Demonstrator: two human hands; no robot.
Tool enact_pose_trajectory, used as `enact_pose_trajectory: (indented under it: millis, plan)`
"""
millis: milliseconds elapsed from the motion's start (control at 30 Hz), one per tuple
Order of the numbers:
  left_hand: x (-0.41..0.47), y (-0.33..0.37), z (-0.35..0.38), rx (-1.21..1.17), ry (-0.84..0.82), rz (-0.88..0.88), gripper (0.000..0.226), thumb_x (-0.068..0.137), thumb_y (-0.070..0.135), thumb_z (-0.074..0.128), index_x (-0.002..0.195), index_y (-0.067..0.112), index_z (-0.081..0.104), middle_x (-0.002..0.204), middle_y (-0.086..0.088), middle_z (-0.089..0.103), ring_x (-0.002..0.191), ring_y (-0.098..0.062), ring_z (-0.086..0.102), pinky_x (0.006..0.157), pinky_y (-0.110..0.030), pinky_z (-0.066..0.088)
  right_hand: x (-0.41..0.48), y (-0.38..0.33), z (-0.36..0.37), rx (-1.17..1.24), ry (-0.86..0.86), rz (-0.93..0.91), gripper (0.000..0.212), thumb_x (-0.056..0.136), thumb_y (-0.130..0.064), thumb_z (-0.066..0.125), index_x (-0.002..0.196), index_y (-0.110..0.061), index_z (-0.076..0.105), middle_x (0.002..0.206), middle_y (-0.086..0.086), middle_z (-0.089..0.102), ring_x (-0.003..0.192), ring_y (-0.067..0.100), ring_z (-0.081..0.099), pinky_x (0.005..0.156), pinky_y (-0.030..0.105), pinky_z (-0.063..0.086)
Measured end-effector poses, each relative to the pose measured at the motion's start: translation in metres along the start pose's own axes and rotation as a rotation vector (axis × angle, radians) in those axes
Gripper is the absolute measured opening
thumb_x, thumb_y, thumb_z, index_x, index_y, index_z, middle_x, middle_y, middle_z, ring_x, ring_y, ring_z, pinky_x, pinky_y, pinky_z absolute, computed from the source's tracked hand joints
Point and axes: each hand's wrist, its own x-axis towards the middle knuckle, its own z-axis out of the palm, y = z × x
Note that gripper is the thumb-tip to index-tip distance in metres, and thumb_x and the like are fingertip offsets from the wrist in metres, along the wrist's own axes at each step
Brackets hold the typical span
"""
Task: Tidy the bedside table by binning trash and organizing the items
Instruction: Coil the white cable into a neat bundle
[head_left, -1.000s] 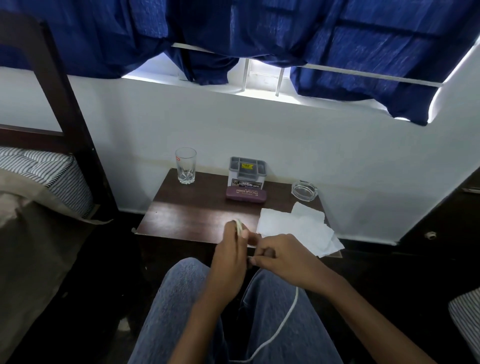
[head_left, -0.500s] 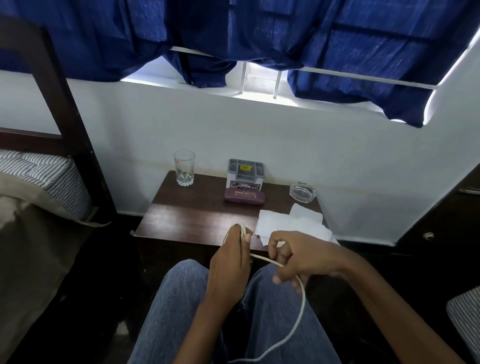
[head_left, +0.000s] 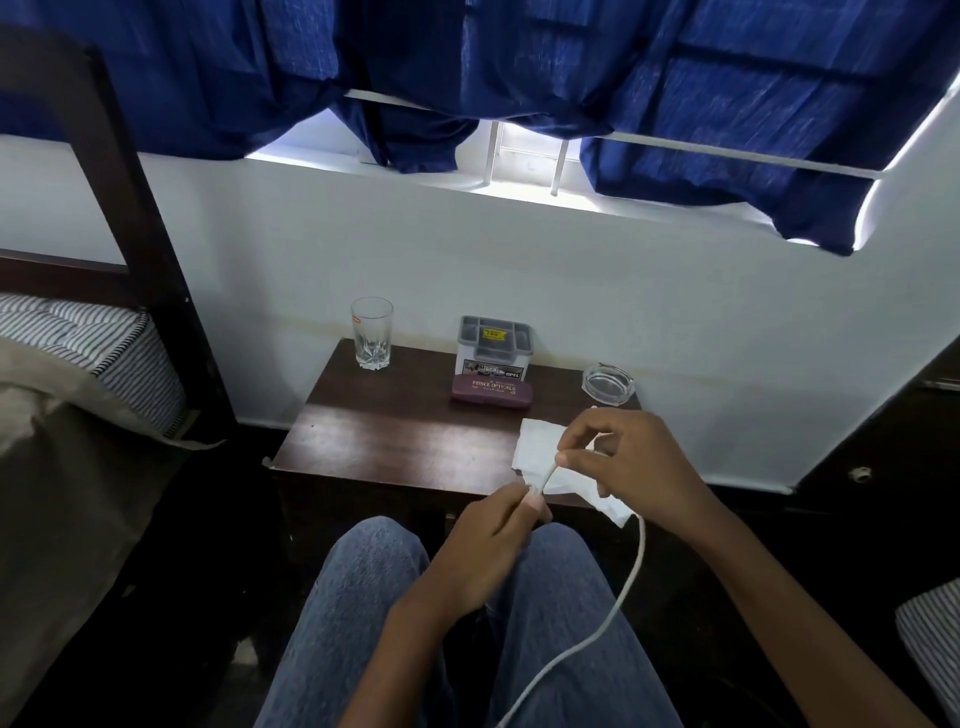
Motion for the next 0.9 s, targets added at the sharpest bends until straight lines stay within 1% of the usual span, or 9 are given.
enact_pose_trajectory:
  millis: [67,133,200,267,367,500,600,767,900]
  plan:
    - [0.000,0.003,0.000,-0.059,-0.044,0.006,0.032,0.100,0.029,0.035,0.080,0.018,0.057,0.065,0.011,0.049,0.062,-0.003,0.044,0.062,-0.018,0.037,0.001,0.002,0.001,0.040,0.009,0.020,0.016,0.076,-0.005,0.072,0.065,-0.015,0.064,0.068,0.002,0.066,0.045,0.013,0.049,0.045,0.019,0.041]
    - [-0.001,0.006,0.000,-0.231,-0.082,-0.018,0.035,0.101,0.027,0.033,0.076,0.015,0.053,0.055,0.012,0.041,0.053,-0.003,0.037,0.056,-0.019,0.034,0.001,0.004,0.003,0.085,0.011,0.037,0.013,0.076,-0.005,0.073,0.068,-0.010,0.064,0.069,0.007,0.065,0.043,0.012,0.050,0.043,0.018,0.041]
    - [-0.001,0.007,-0.001,-0.420,-0.103,-0.055,0.036,0.100,0.031,0.034,0.074,0.014,0.051,0.050,0.011,0.033,0.046,-0.004,0.031,0.053,-0.021,0.032,0.002,0.008,0.003,0.148,0.024,0.071,0.012,0.076,-0.007,0.074,0.069,-0.007,0.064,0.064,0.004,0.062,0.039,0.012,0.049,0.041,0.018,0.040]
    - [0.000,0.006,-0.003,-0.587,-0.104,-0.080,0.033,0.091,0.036,0.037,0.072,0.013,0.051,0.049,0.009,0.030,0.042,-0.005,0.028,0.050,-0.021,0.034,0.003,0.012,0.003,0.199,0.023,0.112,0.013,0.076,-0.009,0.074,0.071,-0.004,0.063,0.056,-0.002,0.059,0.036,0.011,0.046,0.039,0.018,0.038]
    - [0.002,0.003,-0.004,-0.839,-0.119,-0.070,0.031,0.091,0.034,0.038,0.072,0.014,0.052,0.048,0.010,0.028,0.039,-0.004,0.023,0.047,-0.020,0.035,0.003,0.014,0.003,0.261,-0.016,0.157,0.013,0.079,-0.013,0.072,0.074,-0.005,0.063,0.054,-0.001,0.058,0.036,0.012,0.045,0.040,0.020,0.037]
    - [0.004,0.008,-0.008,-1.273,-0.094,-0.142,0.034,0.092,0.029,0.037,0.067,0.013,0.053,0.042,0.010,0.027,0.034,-0.003,0.022,0.041,-0.018,0.034,0.002,0.014,0.005,0.341,-0.051,0.195,0.009,0.083,-0.011,0.068,0.077,-0.005,0.064,0.057,0.002,0.060,0.037,0.010,0.046,0.041,0.019,0.038]
    - [0.004,0.008,-0.012,-1.521,-0.090,-0.127,0.035,0.095,0.026,0.038,0.067,0.011,0.055,0.042,0.009,0.031,0.037,-0.005,0.017,0.041,-0.018,0.034,0.002,0.015,0.009,0.387,-0.084,0.234,0.009,0.084,-0.010,0.067,0.080,-0.002,0.064,0.057,0.003,0.061,0.039,0.011,0.049,0.042,0.020,0.041]
    - [0.004,0.006,-0.023,-1.729,-0.093,0.001,0.034,0.095,0.024,0.036,0.071,0.013,0.057,0.046,0.007,0.036,0.042,-0.005,0.017,0.045,-0.017,0.036,0.000,0.021,0.022,0.478,-0.199,0.393,0.012,0.085,-0.013,0.065,0.076,-0.006,0.062,0.056,0.006,0.059,0.047,0.015,0.052,0.050,0.023,0.046]
    - [0.004,0.006,-0.036,-1.707,0.025,0.040,0.040,0.098,0.024,0.029,0.070,0.015,0.056,0.047,0.008,0.036,0.038,-0.005,0.023,0.045,-0.016,0.037,-0.001,0.031,0.027,0.492,-0.337,0.500,0.007,0.083,-0.012,0.066,0.078,-0.011,0.061,0.059,0.004,0.058,0.055,0.014,0.052,0.061,0.025,0.048]
